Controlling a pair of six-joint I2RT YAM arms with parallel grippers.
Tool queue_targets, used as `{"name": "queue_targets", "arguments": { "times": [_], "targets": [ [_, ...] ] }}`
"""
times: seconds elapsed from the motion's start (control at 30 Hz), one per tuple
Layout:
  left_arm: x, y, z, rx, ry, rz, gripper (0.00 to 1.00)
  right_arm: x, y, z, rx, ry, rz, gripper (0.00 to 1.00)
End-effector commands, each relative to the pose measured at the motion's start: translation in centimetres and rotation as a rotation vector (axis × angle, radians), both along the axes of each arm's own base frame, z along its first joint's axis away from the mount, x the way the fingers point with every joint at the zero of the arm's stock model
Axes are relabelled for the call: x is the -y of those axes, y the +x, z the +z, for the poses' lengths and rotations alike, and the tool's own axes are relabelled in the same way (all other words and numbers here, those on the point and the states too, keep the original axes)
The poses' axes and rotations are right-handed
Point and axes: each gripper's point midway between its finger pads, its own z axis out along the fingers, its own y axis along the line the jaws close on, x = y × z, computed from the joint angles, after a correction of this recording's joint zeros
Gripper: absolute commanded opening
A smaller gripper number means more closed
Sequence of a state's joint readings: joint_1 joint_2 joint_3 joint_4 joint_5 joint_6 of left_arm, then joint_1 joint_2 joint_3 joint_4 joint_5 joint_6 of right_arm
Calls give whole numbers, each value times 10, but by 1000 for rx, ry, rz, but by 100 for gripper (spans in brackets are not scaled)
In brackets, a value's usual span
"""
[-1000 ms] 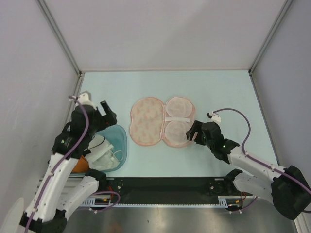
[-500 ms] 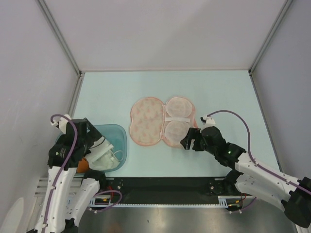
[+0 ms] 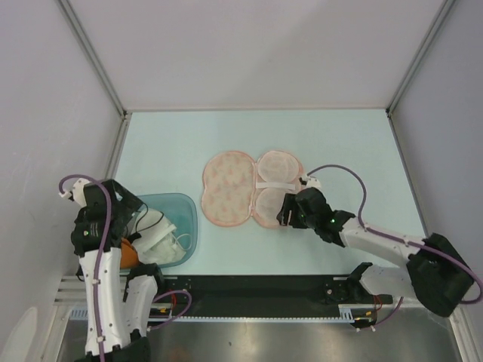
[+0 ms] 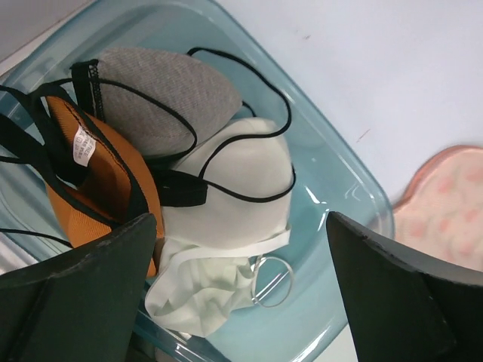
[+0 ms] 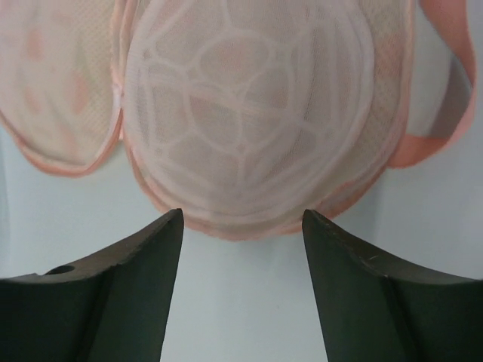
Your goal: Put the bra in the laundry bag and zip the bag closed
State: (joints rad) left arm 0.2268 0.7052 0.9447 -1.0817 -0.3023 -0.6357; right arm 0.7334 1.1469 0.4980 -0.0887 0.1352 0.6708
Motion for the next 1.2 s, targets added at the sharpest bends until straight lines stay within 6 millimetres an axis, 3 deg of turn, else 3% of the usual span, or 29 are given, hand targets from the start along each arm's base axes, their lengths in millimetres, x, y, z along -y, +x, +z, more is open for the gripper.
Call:
{"name": "queue_targets", "arguments": {
  "times": [0.0,0.03,0.07,0.1,0.2,0.27,0.3,0.33,0.43,0.47,0.53,0.57,0.73,0.83,0.97,1.1,1.13,1.17],
  "targets": [
    [-4,-2,13,86,22,30,100,-28,58,33,119,-68,-81,68],
    [-9,-6,11,77,27,82,100,-28,63,26,92,-127,-101,70],
    [-11,-11,7,50,30,105,100,-40,85,52,135,-136,-141,73],
    [-15,-13,5,29,38,128,100,-38,83,25,66,-242,-129,77],
    [-25,-15,12,6,77,175,100,-71,95,39,112,-259,-100,83],
    [-33,-14,16,-28,103,206,100,-88,100,23,99,-295,-80,85],
    [-35,-12,15,-43,107,215,100,-101,109,33,103,-286,-83,86],
    [-37,-10,14,-71,106,225,100,-103,112,7,60,-339,-93,86],
    [-39,-9,1,-144,84,272,100,-110,125,-3,44,-402,-129,88],
    [-40,-13,-3,-173,74,290,100,-110,129,-16,30,-420,-136,88],
    [-40,-17,-11,-211,57,323,100,-117,137,-20,29,-405,-141,88],
    [-44,-20,-14,-239,56,347,100,-115,143,-32,16,-423,-148,88],
    [-54,-28,-27,-342,61,406,100,-107,172,-49,-6,-416,-151,88],
    [-51,-23,-37,-355,28,395,100,-103,193,-57,-1,-423,-104,87],
    [-52,-17,-45,-339,23,394,99,-102,216,-37,63,-440,-63,88],
    [-54,-16,-50,-349,16,404,90,-104,220,13,119,-410,-46,89],
    [-55,-17,-52,-354,11,413,88,-107,217,41,151,-375,-54,89],
    [-56,-18,-53,-358,10,419,86,-105,213,54,158,-370,-53,89]
  ]
}}
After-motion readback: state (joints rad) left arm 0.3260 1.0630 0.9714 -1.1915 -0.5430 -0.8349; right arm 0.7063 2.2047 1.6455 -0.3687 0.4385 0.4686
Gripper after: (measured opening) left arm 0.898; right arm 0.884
